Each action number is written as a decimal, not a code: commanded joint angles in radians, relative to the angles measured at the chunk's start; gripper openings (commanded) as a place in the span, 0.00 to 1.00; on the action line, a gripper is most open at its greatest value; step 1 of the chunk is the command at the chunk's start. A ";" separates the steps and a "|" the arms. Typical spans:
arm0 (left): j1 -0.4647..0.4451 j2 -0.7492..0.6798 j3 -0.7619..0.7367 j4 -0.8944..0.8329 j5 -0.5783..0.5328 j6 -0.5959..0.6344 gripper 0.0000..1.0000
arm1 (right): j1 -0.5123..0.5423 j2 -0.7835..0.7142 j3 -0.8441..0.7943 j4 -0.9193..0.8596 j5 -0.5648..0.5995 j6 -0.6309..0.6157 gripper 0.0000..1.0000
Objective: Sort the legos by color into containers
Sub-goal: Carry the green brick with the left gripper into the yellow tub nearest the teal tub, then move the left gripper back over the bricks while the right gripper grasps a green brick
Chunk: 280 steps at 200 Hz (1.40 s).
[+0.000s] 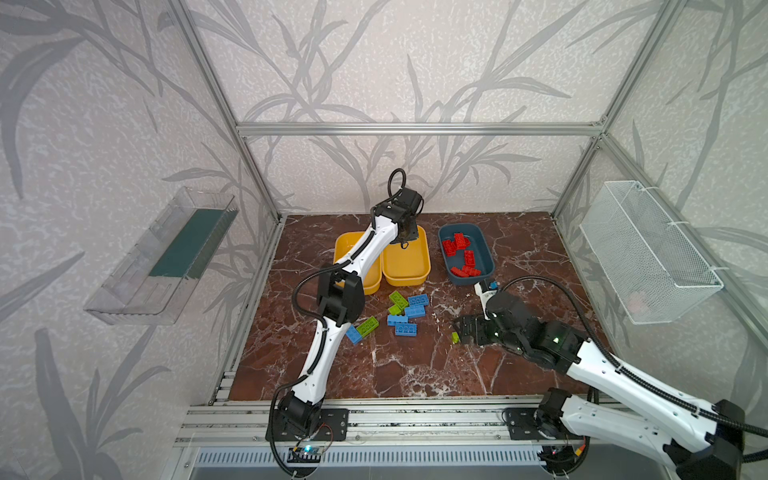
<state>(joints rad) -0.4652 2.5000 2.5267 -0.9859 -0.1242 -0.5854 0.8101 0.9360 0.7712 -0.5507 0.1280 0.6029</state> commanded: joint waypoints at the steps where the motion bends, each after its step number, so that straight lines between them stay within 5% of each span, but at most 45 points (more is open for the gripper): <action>1: 0.005 0.076 0.116 -0.106 0.023 0.033 0.19 | -0.025 -0.006 -0.009 -0.018 -0.029 -0.018 0.99; 37: 0.012 0.092 0.063 -0.017 0.042 0.011 0.28 | -0.050 0.004 -0.006 -0.027 -0.042 -0.025 0.99; 69: 0.012 0.105 0.081 -0.010 0.127 0.016 0.77 | -0.058 0.007 0.000 -0.032 -0.036 -0.026 0.99; 83: 0.005 0.073 0.062 -0.004 0.129 0.016 0.87 | -0.058 0.007 -0.004 -0.028 -0.025 -0.025 0.99; 119: -0.026 -0.113 -0.126 0.073 0.088 0.040 0.90 | -0.058 0.025 0.012 -0.062 0.029 -0.025 0.99; 162: -0.070 -0.507 -0.658 0.299 0.042 0.030 0.96 | -0.066 0.091 0.010 -0.095 0.102 -0.015 0.99; 218: -0.113 -0.981 -1.362 0.496 -0.021 -0.066 0.96 | -0.087 0.259 -0.001 0.037 0.057 0.005 1.00; 280: -0.173 -1.414 -1.808 0.494 -0.109 -0.179 0.99 | -0.183 0.455 0.045 0.086 0.092 0.008 0.99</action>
<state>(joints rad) -0.6209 1.2247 0.7902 -0.5034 -0.1654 -0.7002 0.6540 1.3418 0.7773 -0.4942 0.1871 0.6014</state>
